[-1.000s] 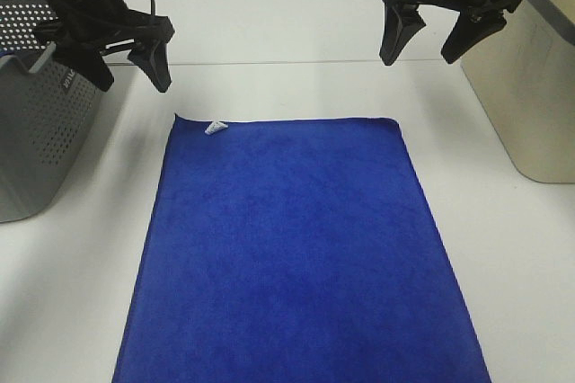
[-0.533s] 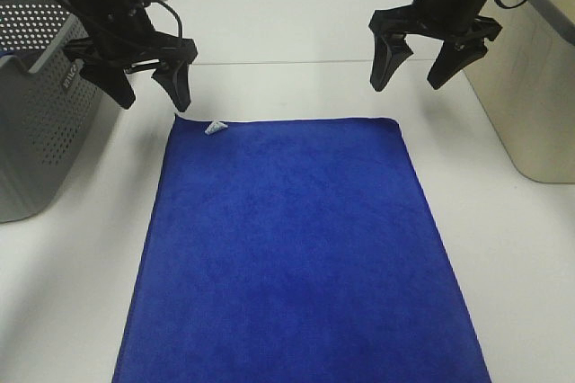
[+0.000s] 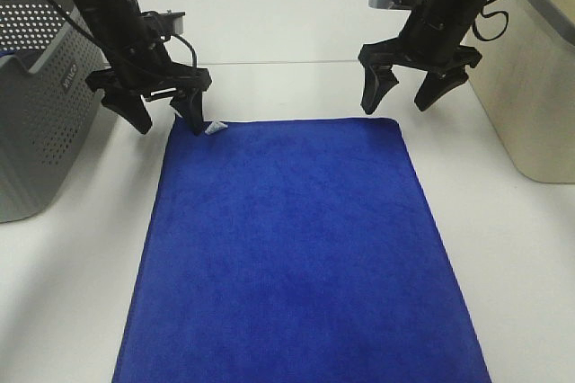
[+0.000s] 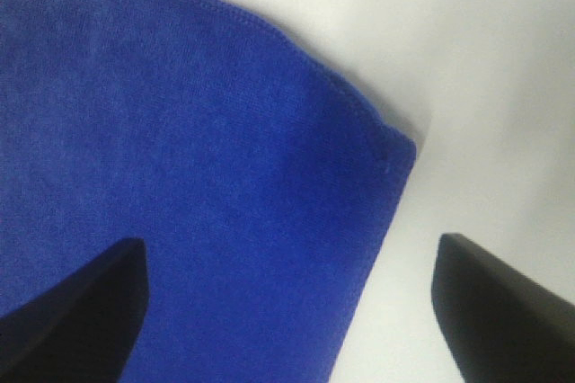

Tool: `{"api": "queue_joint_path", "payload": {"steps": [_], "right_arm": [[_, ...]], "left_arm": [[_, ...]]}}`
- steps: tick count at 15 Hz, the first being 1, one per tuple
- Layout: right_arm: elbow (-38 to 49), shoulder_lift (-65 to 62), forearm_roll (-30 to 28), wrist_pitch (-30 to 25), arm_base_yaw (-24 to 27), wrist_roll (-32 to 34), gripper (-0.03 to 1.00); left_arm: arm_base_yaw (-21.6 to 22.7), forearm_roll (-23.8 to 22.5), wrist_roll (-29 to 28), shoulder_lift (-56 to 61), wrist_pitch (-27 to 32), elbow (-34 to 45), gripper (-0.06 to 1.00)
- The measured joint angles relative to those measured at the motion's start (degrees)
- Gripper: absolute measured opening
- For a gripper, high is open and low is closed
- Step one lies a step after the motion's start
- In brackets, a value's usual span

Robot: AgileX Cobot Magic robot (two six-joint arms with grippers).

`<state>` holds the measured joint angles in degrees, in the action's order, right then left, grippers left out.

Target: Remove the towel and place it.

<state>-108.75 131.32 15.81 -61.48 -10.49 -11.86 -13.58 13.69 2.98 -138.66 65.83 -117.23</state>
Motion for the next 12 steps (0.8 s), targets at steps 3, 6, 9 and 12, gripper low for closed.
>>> {"api": "queue_joint_path", "payload": {"steps": [3,6,9,12], "right_arm": [[0.00,2.18,0.00,3.95,0.00,0.00,0.83],[0.00,4.24,-0.74,6.59,0.34,0.00,0.82],[0.00,6.36,-1.09,6.88,1.83,0.06,0.80],[0.00,7.33,-0.40,6.93,2.12,0.06,0.79]], "left_arm": [[0.00,0.00,0.00,-2.75,-1.66,-3.21,0.76],[-0.23,0.11,0.00,-5.16,-2.18,-5.50,0.76],[-0.86,0.46,0.69,-7.05,-3.09,-5.84,0.76],[-1.32,1.38,1.09,-7.79,-4.41,-6.65,0.76]]}}
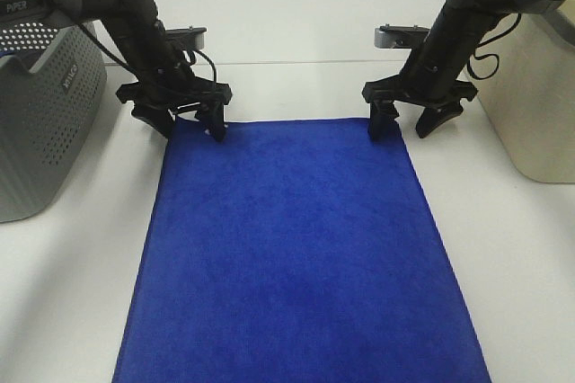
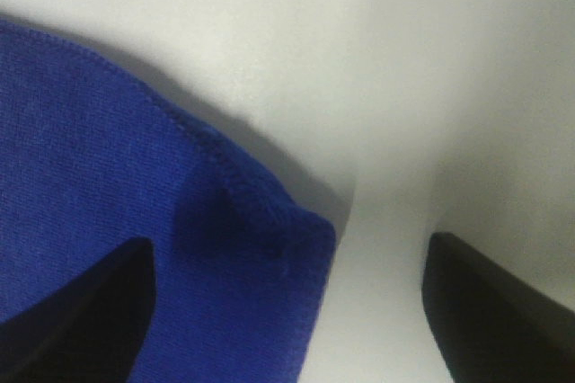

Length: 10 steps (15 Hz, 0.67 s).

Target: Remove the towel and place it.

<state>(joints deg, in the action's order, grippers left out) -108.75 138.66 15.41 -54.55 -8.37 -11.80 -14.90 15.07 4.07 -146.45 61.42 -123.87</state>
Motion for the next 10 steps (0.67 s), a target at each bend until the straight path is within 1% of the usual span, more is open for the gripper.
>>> {"api": "queue_joint_path", "payload": {"steps": [2,4,7,10], "right_arm": [[-0.11,0.11,0.40,0.11,-0.06,0.00,0.77],[-0.17,0.17,0.57,0.06,-0.06,0.00,0.71],[-0.17,0.29,0.63,-0.17,-0.06,-0.11,0.69],[-0.17,0.29,0.86,-0.29,-0.06,-0.17,0.65]], "left_arm": [[-0.06,0.06,0.00,0.00,-0.11,0.00,0.76],[-0.06,0.06,0.23,0.00,-0.23,0.00,0.74],[-0.06,0.06,0.29,0.00,-0.23,0.00,0.74],[-0.06,0.06,0.40,0.00,0.00,0.00,0.74]]}}
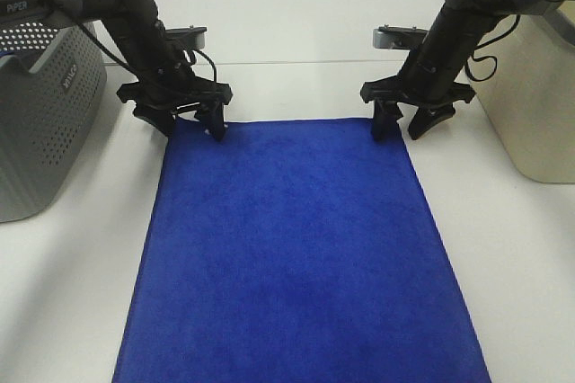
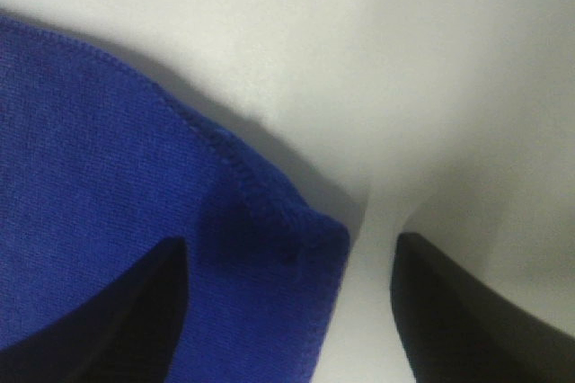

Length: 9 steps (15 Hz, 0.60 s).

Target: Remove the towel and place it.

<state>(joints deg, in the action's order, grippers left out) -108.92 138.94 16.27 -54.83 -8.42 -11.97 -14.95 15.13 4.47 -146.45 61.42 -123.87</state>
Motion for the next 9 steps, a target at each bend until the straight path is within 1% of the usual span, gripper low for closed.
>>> {"api": "queue_joint_path", "payload": {"steps": [3,5,7,9], "right_arm": [[0.00,0.17,1.32,0.63,0.00,0.00,0.64],[0.00,0.34,1.55,2.06,-0.11,0.17,0.64],[-0.11,0.34,0.52,3.09,-0.69,0.40,0.64],[-0.11,0.34,-0.06,3.72,-0.74,0.40,0.60]], "left_arm": [[0.00,0.00,0.00,0.00,0.06,0.00,0.74],[0.00,0.00,0.00,0.00,0.06,0.00,0.74],[0.00,0.00,0.00,0.00,0.06,0.00,0.74],[0.00,0.00,0.00,0.00,0.06,0.00,0.73]]}}
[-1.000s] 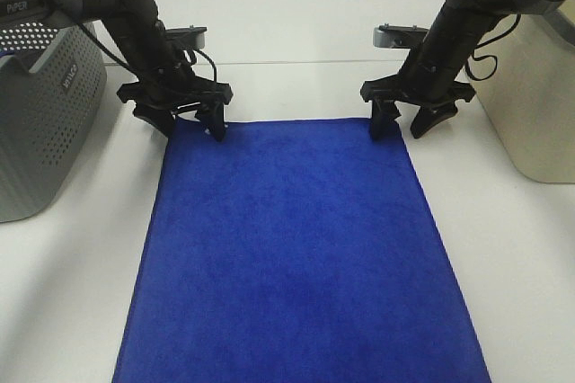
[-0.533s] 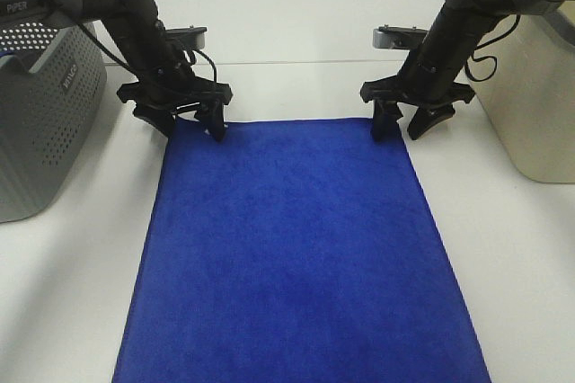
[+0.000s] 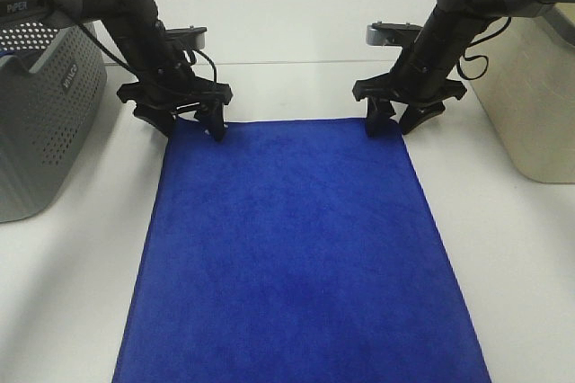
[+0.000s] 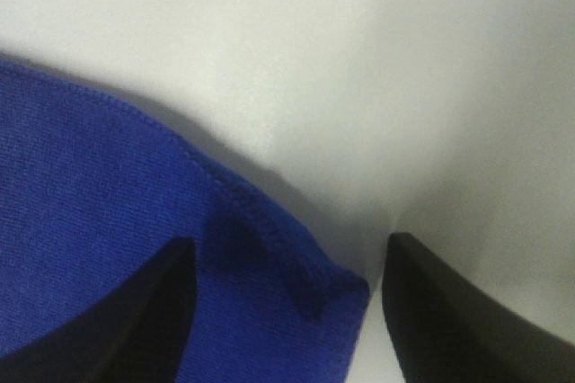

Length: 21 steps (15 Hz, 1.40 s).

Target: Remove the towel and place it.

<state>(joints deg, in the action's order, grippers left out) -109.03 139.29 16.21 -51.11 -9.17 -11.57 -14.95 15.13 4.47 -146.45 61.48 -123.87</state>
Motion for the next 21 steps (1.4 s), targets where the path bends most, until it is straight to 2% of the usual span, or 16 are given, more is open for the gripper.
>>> {"api": "queue_joint_path", "payload": {"steps": [3,4,5,8,9,14,19,21], "right_arm": [[0.00,0.06,-0.40,0.29,0.00,0.06,0.50],[0.00,0.11,-0.40,0.29,0.00,0.06,0.44],[0.00,0.17,-0.40,0.29,0.00,0.06,0.35],[0.00,0.34,-0.40,0.46,0.00,0.06,0.05],[0.00,0.34,-0.40,0.63,0.00,0.06,0.02],[0.00,0.34,-0.63,1.03,0.00,0.06,0.02],[-6.02,0.63,-1.49,1.78,0.00,-0.63,0.02],[-9.85,0.63,-1.49,3.50,0.00,-1.95,0.02]], "left_arm": [[0.00,-0.06,0.00,-0.06,0.00,0.00,0.68],[0.00,-0.06,0.00,-0.11,0.00,0.00,0.63],[0.00,-0.06,0.00,-0.17,0.06,0.00,0.54],[0.00,-0.06,0.86,-0.57,0.06,0.00,0.10],[0.00,-0.06,2.01,-0.63,0.06,0.00,0.02],[0.00,-0.17,2.41,-0.63,-0.23,-0.11,0.00],[0.00,-6.65,2.41,-1.43,-0.40,-9.40,0.00],[0.00,-8.65,2.41,-1.43,-2.81,-12.95,0.00]]}}
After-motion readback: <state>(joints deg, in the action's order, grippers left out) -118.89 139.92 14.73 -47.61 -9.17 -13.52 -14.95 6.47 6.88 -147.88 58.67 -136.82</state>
